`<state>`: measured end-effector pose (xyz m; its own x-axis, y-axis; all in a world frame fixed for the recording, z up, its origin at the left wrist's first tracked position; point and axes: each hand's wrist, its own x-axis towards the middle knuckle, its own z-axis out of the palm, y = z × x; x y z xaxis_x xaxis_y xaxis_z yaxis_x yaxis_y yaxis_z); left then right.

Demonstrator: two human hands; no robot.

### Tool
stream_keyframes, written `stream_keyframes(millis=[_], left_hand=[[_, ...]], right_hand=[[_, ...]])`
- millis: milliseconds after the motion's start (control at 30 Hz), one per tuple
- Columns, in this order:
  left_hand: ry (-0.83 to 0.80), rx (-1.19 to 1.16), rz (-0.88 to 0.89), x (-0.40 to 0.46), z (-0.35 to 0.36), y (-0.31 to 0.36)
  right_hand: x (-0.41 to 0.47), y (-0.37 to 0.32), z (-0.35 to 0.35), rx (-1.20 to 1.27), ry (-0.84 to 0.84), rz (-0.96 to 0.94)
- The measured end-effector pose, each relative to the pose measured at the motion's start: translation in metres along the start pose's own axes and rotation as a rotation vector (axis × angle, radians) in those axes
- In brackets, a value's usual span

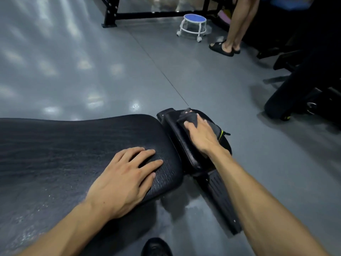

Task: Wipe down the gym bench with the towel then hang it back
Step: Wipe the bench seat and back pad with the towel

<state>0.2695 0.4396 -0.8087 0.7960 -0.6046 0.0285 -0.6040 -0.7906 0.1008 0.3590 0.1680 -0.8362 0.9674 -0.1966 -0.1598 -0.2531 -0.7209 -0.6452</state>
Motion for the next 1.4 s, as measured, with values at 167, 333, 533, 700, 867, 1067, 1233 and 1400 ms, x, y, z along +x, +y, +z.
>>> stream_keyframes(millis=[167, 333, 533, 700, 867, 1067, 1233, 1400], left_hand=[[0.001, 0.012, 0.005, 0.002, 0.000, -0.001], [-0.003, -0.003, 0.008, 0.002, 0.001, -0.002], [-0.016, -0.003, 0.000, 0.002, -0.002, 0.000], [-0.020, -0.024, -0.003, 0.003, -0.006, 0.002], [0.006, -0.050, -0.009, 0.004, -0.001, 0.000], [0.017, -0.048, -0.009, 0.004, 0.002, -0.002], [0.046, -0.052, -0.018, 0.003, 0.001, -0.001], [0.046, -0.053, -0.015, 0.002, 0.000, -0.001]], right_hand=[[-0.081, 0.017, 0.021, -0.072, -0.034, -0.404], [-0.035, 0.009, 0.010, -0.110, -0.108, -0.407], [0.036, -0.035, 0.021, -0.078, -0.108, -0.132], [-0.055, 0.017, 0.010, -0.135, -0.134, -0.473], [0.002, 0.005, 0.003, -0.146, -0.138, -0.394], [0.081, -0.006, -0.002, -0.128, 0.038, 0.023], [0.083, 0.003, -0.005, -0.165, 0.159, 0.189], [0.025, 0.012, -0.005, -0.186, 0.122, 0.069]])
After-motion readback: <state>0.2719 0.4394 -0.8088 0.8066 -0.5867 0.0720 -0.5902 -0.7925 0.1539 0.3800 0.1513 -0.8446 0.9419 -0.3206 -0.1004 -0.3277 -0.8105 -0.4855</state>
